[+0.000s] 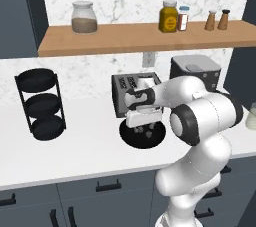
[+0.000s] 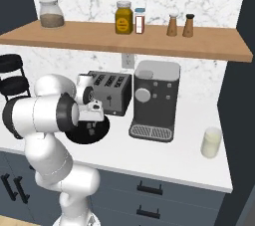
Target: Grab a lemon wedge from the fridge and one ice cube from the ice bowl, and put them in the glass of lemonade.
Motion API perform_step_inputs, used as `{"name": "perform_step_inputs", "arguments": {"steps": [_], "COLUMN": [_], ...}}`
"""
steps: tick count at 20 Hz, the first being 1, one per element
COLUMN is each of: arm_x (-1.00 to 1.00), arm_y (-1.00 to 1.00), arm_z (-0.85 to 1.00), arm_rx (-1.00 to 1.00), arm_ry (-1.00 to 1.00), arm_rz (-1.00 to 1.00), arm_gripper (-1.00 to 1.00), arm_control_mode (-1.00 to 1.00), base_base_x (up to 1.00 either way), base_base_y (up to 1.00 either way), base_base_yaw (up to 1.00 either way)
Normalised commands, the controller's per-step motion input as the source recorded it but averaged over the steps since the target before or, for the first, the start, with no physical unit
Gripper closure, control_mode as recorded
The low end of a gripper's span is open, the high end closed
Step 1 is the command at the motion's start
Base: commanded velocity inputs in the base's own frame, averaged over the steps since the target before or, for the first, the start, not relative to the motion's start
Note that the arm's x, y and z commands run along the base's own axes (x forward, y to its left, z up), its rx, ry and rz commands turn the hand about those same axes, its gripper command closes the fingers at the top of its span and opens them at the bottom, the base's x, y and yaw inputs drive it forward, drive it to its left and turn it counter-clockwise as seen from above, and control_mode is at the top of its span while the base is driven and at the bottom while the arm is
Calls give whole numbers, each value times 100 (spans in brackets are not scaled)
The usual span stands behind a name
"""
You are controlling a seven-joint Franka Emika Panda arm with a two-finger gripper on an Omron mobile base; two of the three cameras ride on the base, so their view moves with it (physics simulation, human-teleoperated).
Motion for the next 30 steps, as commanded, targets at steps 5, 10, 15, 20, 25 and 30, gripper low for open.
{"name": "perform_step_inputs", "arguments": {"steps": [5,10,15,20,25,30], "arm_x": [23,3,0,0,-25,-18], "arm_y": [-19,-5,0,0,2,0], "arm_z": [-29,-35,-34,-9,0,0], "arm_rx": [-2,0,0,0,0,0], "arm_ry": [2,8,7,1,0,-1], "arm_rz": [14,7,4,4,3,1], "arm_gripper": [-100,-100,-100,-100,-100,-100], "arm_control_mode": [-100,-100,-100,-100,-100,-100], "base_base_x": [0,0,0,0,0,0], "base_base_y": [0,0,0,0,0,0], "base_base_yaw": [0,0,0,0,0,0]}}
